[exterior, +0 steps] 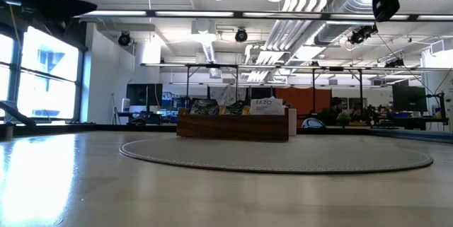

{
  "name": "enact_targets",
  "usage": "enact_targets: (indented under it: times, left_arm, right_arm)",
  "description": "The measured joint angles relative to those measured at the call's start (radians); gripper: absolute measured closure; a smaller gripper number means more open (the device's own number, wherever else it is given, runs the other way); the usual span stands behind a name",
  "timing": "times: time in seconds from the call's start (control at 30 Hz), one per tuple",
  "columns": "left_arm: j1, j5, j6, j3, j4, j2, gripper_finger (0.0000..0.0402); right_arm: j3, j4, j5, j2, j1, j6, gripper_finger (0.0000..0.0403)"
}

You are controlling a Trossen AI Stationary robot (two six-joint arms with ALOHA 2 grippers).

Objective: Pick & Place Tea
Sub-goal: Return to Home Position

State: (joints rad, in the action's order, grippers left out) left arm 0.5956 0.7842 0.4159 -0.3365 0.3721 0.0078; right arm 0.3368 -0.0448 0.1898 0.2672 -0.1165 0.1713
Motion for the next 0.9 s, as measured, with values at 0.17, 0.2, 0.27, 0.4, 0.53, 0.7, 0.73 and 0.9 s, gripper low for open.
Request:
enact_targets:
  times: [0.17,0.2,0.27,0.4,0.53,0.7,0.73,0.9]
  left_arm:
    - [-0.001,-0.131,-0.129,0.027,-0.164,0.009,0.0250]
    - [0.000,-0.162,-0.167,0.033,-0.174,0.000,0.0250]
    - [0.000,-0.233,-0.240,0.041,-0.248,0.000,0.0250]
    - [0.000,-0.259,-0.344,0.073,-0.324,0.000,0.0250]
    - [0.000,-0.266,-0.334,0.107,-0.323,-0.002,0.0250]
    - [0.000,-0.197,-0.329,0.146,-0.355,0.000,0.0250]
    - [0.000,-0.194,-0.338,0.161,-0.386,-0.001,0.0250]
    - [-0.001,-0.193,-0.401,0.242,-0.517,-0.001,0.0250]
  right_arm:
    - [-0.063,0.003,0.002,-0.109,0.000,-0.032,0.0279]
    - [-0.071,-0.002,0.008,-0.129,0.000,-0.039,0.0279]
    - [-0.100,-0.004,0.013,-0.160,0.000,-0.041,0.0279]
    - [-0.153,-0.012,0.025,-0.208,0.001,-0.042,0.0279]
    - [-0.226,-0.053,0.079,-0.235,0.001,-0.053,0.0279]
    - [-0.277,-0.131,0.156,-0.251,0.001,-0.098,0.0279]
    - [-0.280,-0.126,0.154,-0.251,0.001,-0.105,0.0279]
    - [-0.289,-0.136,0.142,-0.251,0.001,-0.168,0.0279]
